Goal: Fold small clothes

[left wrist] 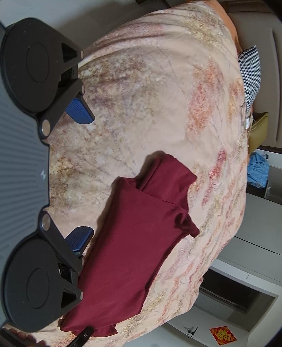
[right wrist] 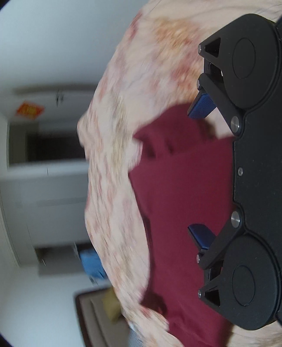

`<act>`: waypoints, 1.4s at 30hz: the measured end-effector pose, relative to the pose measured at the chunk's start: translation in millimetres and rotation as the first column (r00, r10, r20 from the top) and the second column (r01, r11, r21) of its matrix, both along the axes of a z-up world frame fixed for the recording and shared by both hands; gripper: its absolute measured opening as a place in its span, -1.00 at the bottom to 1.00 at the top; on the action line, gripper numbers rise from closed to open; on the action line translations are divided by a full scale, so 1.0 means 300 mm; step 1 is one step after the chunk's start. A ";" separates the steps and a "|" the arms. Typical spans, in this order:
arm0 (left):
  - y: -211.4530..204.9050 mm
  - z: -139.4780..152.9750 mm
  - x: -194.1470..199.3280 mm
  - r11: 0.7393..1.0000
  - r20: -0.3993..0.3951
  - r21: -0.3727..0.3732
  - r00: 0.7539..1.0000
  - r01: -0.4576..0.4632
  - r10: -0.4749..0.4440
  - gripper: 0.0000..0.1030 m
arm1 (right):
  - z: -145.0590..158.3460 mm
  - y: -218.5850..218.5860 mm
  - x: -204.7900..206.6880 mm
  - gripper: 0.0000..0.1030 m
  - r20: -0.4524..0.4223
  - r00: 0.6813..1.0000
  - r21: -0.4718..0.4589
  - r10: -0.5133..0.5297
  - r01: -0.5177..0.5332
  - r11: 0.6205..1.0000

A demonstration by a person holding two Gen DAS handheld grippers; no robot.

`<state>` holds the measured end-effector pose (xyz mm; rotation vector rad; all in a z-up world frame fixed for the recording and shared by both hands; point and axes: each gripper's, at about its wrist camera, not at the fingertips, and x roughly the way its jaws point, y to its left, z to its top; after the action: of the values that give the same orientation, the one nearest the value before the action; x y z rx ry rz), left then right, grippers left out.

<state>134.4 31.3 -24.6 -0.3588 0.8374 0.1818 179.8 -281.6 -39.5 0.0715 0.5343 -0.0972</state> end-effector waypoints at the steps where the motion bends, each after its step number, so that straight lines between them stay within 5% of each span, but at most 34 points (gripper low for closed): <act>1: -0.001 -0.004 0.004 1.000 -0.005 -0.003 1.000 0.002 -0.002 1.00 | -0.007 0.034 0.024 0.99 -0.014 0.999 -0.016 0.046 -0.046 0.999; 11: 0.000 -0.027 0.032 1.000 -0.033 -0.004 0.999 0.002 -0.002 1.00 | -0.083 0.273 0.193 0.99 -0.123 0.952 -0.089 0.281 -0.293 0.952; 17: -0.005 -0.055 0.041 1.000 -0.067 0.001 0.998 0.011 -0.011 1.00 | -0.190 0.211 0.181 0.99 -0.057 0.959 0.047 0.277 -0.275 0.960; 42: -0.051 -0.088 0.055 0.998 -0.101 -0.014 0.993 0.061 -0.062 1.00 | -0.202 0.211 0.158 0.99 -0.009 0.962 0.039 0.272 -0.272 0.962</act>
<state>151.0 16.2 -51.1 -0.3358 0.9491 0.1386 227.1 -218.4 -99.9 0.0328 0.5561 0.1814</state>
